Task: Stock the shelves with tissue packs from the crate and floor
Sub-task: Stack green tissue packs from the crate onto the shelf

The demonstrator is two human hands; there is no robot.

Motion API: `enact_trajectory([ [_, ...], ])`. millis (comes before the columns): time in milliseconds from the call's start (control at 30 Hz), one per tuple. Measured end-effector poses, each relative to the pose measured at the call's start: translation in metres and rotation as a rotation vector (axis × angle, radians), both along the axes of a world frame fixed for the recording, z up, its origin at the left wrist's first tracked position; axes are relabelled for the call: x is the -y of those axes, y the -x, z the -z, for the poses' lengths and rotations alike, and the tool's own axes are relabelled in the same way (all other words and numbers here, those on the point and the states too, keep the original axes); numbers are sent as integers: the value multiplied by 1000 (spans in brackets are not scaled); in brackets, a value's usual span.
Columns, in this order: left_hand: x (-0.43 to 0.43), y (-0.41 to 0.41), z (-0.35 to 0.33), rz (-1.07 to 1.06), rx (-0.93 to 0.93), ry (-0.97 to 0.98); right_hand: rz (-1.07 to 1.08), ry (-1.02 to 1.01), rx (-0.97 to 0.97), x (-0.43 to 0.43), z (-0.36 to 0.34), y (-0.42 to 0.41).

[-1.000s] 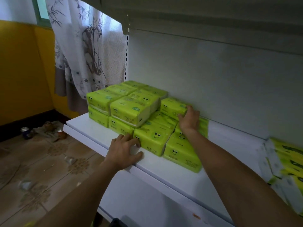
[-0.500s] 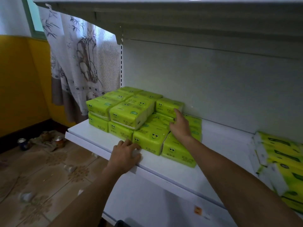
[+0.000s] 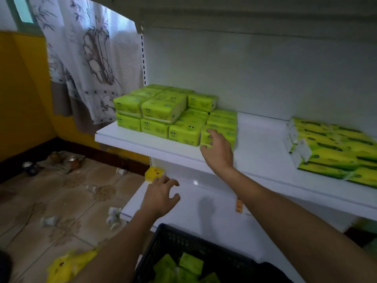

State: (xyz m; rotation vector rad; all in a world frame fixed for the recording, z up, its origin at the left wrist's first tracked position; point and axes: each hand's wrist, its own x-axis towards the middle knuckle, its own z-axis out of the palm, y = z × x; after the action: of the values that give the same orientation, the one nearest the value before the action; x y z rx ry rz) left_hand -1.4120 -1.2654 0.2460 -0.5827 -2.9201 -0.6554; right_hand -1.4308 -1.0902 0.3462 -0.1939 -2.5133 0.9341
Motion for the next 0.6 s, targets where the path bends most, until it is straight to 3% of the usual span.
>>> enact_trajectory([
  [200, 0, -52, 64, -27, 202, -13, -70, 28, 123, 9, 84, -61],
  [400, -4, -94, 146, -22, 368, -62, -40, 81, 501, -7, 199, -105],
  [600, -15, -113, 216, -98, 630, -50, 44, 256, 806, -24, 307, -135],
])
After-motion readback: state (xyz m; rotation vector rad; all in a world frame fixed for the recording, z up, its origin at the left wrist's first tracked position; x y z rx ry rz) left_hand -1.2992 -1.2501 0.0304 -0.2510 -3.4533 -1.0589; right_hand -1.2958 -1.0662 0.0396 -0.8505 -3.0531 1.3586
